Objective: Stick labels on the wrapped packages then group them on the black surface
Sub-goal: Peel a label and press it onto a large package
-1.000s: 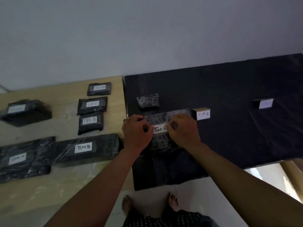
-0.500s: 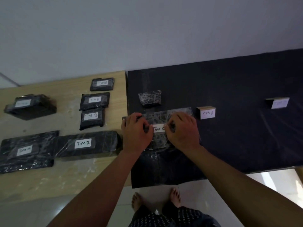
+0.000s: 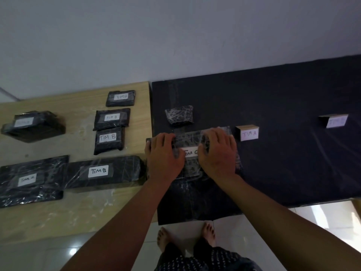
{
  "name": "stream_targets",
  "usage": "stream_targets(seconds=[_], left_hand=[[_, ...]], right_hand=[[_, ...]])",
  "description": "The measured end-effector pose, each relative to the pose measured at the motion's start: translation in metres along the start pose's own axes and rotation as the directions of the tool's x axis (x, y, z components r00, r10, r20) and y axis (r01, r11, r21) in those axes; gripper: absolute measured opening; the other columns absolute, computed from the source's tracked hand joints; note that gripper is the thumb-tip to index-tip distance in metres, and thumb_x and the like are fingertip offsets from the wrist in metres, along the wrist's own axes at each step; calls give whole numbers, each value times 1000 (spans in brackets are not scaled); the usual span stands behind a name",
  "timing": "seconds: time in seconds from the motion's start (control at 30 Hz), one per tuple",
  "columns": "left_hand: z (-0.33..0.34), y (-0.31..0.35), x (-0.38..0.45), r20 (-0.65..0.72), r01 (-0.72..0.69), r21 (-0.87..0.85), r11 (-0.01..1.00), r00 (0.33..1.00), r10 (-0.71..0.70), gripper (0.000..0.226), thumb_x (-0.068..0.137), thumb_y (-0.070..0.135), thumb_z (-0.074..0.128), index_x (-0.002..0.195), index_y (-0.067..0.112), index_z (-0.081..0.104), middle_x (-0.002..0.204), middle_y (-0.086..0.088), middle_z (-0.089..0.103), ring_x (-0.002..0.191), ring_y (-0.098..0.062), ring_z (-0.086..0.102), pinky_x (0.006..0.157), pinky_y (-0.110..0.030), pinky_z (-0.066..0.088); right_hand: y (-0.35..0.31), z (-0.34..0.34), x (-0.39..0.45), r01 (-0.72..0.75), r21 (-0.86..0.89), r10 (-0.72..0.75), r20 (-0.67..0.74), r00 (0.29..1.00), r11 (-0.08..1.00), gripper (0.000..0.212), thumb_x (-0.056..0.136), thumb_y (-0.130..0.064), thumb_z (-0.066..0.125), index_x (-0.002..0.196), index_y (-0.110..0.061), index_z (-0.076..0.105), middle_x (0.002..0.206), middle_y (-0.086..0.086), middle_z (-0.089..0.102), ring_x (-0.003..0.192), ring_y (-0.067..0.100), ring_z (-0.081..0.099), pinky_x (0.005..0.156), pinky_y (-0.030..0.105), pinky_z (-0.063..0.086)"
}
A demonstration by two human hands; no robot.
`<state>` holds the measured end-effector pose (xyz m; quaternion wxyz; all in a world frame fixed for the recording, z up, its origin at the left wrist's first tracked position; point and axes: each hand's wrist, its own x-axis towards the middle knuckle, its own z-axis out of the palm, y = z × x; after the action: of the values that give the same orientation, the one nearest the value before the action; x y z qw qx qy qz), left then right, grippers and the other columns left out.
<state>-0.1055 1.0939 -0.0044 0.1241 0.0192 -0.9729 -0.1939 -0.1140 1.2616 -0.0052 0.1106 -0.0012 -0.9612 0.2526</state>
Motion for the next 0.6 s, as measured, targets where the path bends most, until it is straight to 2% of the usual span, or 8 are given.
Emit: stream_targets(seconds=[0.1, 0.17, 0.23, 0.43, 0.6], left_hand=[[7, 4, 0, -3, 65, 44, 997, 998, -65, 52, 90, 52, 47, 128, 18, 57, 134, -4, 53, 130, -29, 46, 111, -58, 26], [12, 5, -1, 14, 92, 99, 991, 995, -94, 58, 92, 58, 46, 134, 19, 54, 139, -5, 51, 136, -29, 41, 114, -60, 20], [16, 3, -3, 32, 89, 124, 988, 995, -94, 60, 93, 59, 42, 136, 19, 53, 141, -5, 49, 139, -29, 37, 114, -61, 17], [14, -5, -2, 32, 38, 97, 995, 999, -41, 54, 96, 48, 38, 137, 17, 52, 139, -8, 51, 135, -29, 42, 113, -61, 23], [9, -13, -4, 30, -24, 69, 997, 999, 22, 48, 98, 37, 34, 138, 16, 52, 139, -9, 52, 134, -30, 45, 109, -63, 29]], right_hand=[[-5, 5, 0, -79, -68, 87, 121, 989, 995, 67, 92, -56, 47, 147, -18, 40, 160, 9, 28, 152, 25, 15, 123, 51, 4], [-6, 9, -1, -87, -128, 107, 160, 981, 988, 76, 92, -66, 39, 152, -20, 31, 164, 7, 18, 153, 23, 5, 123, 50, -1], [-4, 10, -2, -80, -149, 105, 170, 980, 986, 77, 93, -68, 35, 154, -21, 27, 165, 6, 14, 154, 22, 1, 123, 50, -3], [-2, 11, -2, -71, -138, 95, 183, 978, 988, 65, 99, -51, 37, 154, -21, 24, 166, 6, 11, 154, 23, -2, 123, 49, -6], [2, 11, -1, -75, -111, 94, 186, 978, 991, 55, 102, -34, 35, 154, -23, 25, 166, 4, 13, 154, 21, 1, 123, 49, -2]])
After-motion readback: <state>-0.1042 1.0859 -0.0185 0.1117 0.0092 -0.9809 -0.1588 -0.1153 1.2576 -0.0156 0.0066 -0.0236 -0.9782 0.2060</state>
